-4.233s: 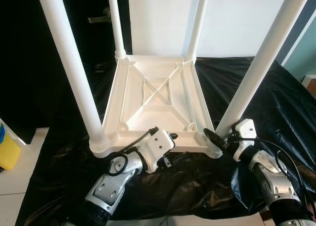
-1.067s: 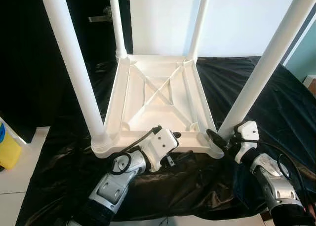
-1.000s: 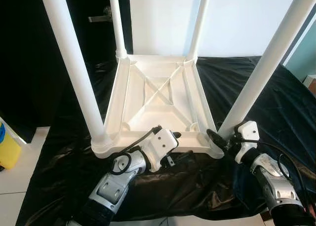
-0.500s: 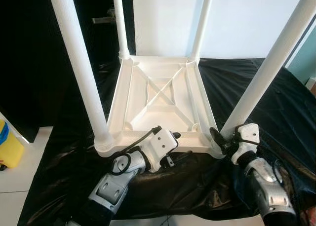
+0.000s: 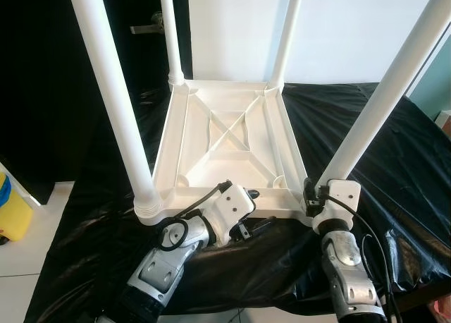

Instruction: Building children table

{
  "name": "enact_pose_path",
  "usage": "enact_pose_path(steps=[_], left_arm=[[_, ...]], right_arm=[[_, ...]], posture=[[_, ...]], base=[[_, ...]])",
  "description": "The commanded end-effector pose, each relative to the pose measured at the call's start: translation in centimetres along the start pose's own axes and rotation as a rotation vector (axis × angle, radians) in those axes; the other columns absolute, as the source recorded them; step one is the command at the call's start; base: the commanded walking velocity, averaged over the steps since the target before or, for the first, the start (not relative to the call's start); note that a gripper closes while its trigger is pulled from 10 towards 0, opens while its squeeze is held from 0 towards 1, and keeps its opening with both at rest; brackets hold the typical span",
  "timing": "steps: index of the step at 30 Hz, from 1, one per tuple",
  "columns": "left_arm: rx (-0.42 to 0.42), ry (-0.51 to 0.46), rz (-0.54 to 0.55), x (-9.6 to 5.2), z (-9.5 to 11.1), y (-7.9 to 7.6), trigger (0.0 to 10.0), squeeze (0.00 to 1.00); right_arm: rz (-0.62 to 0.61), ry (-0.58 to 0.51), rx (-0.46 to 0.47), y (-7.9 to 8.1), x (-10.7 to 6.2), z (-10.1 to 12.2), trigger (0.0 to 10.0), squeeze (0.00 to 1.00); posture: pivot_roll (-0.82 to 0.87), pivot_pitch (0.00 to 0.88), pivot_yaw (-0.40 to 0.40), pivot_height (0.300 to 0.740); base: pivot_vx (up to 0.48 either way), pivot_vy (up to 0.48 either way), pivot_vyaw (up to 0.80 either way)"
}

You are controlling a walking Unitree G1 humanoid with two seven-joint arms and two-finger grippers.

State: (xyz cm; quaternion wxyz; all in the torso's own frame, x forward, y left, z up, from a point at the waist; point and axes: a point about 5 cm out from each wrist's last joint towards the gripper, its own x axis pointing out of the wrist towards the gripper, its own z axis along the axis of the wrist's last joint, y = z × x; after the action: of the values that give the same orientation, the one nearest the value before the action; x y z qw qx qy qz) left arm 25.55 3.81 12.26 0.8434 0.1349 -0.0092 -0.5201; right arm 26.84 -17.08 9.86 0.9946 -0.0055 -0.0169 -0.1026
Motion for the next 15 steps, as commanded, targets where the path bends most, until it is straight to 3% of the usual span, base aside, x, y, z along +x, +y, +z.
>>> enact_pose_path(steps=[1,12,13,14,15], left_arm=[[-0.003,0.006,-0.008,0.0,0.0,-0.3,10.0,0.0],[-0.005,0.006,0.008,0.0,0.0,-0.1,10.0,0.0],[-0.005,0.006,0.009,0.0,0.0,0.0,10.0,0.0],[-0.005,0.005,0.011,0.0,0.0,0.0,10.0,0.0],[-0.005,0.005,0.011,0.0,0.0,0.0,10.0,0.0]], right_arm=[[-0.061,0.073,-0.013,-0.8,-0.1,-1.3,10.0,0.0],[-0.059,0.054,-0.009,0.0,0.0,-0.6,10.0,0.0],[-0.048,0.049,-0.007,0.1,0.0,-0.5,10.0,0.67],[-0.036,0.037,-0.006,0.2,0.0,-0.3,10.0,0.98],[-0.023,0.024,-0.002,0.2,0.0,-0.1,10.0,1.0]], posture=[[-0.02,0.0,-0.037,0.74],[-0.02,0.0,-0.046,0.74],[-0.02,0.0,-0.047,0.74],[-0.02,0.0,-0.046,0.74],[-0.02,0.0,-0.045,0.74]], base=[[0.0,0.0,0.0],[0.0,0.0,0.0],[0.0,0.0,0.0],[0.0,0.0,0.0],[0.0,0.0,0.0]])
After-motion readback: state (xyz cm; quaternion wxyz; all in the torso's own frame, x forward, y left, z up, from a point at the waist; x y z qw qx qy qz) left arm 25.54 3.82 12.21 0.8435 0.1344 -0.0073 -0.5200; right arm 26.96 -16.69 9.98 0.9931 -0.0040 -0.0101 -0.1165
